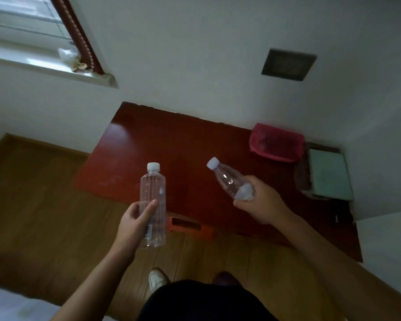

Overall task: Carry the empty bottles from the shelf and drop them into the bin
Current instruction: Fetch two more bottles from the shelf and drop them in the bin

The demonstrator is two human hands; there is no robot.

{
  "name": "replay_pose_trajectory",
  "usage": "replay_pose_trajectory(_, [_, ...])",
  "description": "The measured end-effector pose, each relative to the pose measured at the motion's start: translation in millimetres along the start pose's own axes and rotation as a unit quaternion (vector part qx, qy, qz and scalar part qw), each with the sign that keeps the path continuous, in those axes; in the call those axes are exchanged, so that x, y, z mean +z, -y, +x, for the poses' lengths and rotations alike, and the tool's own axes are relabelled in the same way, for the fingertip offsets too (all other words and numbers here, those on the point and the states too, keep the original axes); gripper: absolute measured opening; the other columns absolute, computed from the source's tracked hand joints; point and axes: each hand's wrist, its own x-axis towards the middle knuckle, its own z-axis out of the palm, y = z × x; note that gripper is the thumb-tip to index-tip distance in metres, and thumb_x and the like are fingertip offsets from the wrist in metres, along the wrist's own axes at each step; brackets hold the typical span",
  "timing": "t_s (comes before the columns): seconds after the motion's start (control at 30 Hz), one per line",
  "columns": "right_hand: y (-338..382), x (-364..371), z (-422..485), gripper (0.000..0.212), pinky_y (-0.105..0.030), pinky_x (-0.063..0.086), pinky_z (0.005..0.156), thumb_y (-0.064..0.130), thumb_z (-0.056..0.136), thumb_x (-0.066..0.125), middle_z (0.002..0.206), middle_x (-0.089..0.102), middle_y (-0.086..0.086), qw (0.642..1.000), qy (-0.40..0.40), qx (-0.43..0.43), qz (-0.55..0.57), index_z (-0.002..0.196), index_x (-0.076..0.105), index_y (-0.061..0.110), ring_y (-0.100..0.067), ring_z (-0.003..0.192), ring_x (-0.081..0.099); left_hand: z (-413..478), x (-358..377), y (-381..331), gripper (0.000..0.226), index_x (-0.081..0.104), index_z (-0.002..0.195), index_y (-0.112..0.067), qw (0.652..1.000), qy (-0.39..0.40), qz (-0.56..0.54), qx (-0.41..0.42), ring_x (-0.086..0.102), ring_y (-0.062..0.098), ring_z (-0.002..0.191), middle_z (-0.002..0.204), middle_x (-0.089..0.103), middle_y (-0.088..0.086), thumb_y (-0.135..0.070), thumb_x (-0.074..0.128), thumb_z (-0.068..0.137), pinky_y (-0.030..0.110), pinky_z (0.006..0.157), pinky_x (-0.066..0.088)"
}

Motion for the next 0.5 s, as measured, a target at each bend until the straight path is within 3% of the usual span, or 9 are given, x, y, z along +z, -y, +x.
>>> replay_pose_trajectory(0.1, [35, 45, -17, 0.069, -0.031, 0.055, 0.088, 0.044, 0.072, 0.08, 0.11, 0.059, 0.018, 0.995, 0.065, 0.022, 0.071, 0.132, 0.046, 0.037, -0.002, 0.101, 0.06, -2, -46, 7, 0.056, 0.06, 0.118, -0.019, 0.999, -0.03, 0.011, 0.013, 0.074, 0.021, 0.09, 0.107, 0.072, 0.007, -0.05, 0.074, 0.074, 0.033, 0.068, 0.06])
replay_pose_trajectory(0.2, [67, 95, -24, 0.062, -0.035, 0.058, 0.09, 0.041, 0.075, 0.08, 0.113, 0.06, 0.015, 0.988, 0.103, 0.028, 0.107, 0.127, 0.048, 0.035, -0.005, 0.101, 0.063, -11, -100, 26, 0.046, 0.06, 0.117, -0.018, 0.998, -0.064, 0.008, 0.004, 0.072, 0.018, 0.092, 0.108, 0.071, 0.004, -0.036, 0.075, 0.078, 0.026, 0.063, 0.058])
replay_pose_trajectory(0.4, [152, 187, -10, 0.057, -0.029, 0.058, 0.08, 0.04, 0.077, 0.079, 0.11, 0.064, 0.009, 0.979, 0.183, -0.009, 0.087, 0.125, 0.05, 0.031, -0.006, 0.095, 0.066, -49, -215, 94, 0.044, 0.061, 0.115, -0.019, 0.98, -0.192, 0.002, -0.049, 0.064, 0.009, 0.093, 0.104, 0.067, -0.006, -0.032, 0.08, 0.078, 0.025, 0.07, 0.052])
replay_pose_trajectory(0.5, [194, 225, 6, 0.065, -0.028, 0.057, 0.081, 0.045, 0.073, 0.08, 0.108, 0.064, 0.012, 0.973, 0.22, -0.037, 0.061, 0.128, 0.05, 0.032, -0.005, 0.096, 0.066, -72, -263, 131, 0.047, 0.058, 0.117, -0.018, 0.959, -0.269, -0.018, -0.088, 0.064, 0.014, 0.095, 0.102, 0.066, -0.006, -0.032, 0.081, 0.078, 0.027, 0.072, 0.053])
